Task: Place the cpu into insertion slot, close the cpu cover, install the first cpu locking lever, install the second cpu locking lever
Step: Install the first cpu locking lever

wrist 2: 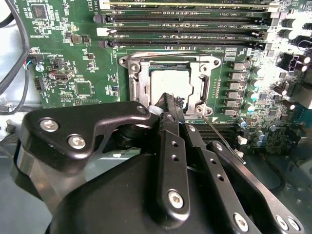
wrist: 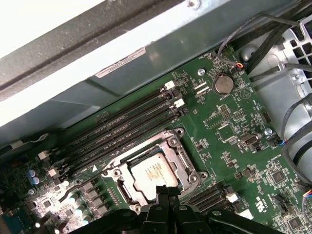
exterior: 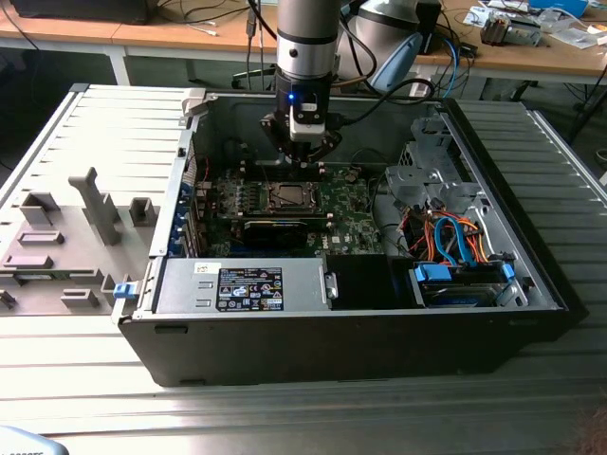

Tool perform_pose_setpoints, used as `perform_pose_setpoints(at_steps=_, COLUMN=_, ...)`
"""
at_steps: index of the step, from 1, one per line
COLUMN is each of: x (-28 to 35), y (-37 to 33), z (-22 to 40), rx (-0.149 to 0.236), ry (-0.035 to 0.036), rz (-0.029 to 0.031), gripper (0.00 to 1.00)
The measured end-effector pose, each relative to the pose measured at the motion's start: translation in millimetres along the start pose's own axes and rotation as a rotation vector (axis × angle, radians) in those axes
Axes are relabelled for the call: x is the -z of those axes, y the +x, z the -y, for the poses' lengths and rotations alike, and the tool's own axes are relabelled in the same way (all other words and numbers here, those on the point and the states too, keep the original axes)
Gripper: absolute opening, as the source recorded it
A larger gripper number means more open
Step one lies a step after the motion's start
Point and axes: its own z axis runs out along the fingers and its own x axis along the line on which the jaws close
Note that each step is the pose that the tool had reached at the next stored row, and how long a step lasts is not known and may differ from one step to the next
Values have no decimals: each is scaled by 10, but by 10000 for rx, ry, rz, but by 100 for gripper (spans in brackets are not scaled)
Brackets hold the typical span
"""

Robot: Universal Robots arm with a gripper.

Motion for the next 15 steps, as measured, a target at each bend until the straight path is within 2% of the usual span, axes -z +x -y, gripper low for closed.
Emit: perform_pose_setpoints(at_steps=15, x=0, y=0, z=0, rx=255, ry=-7, rz=10, gripper=11)
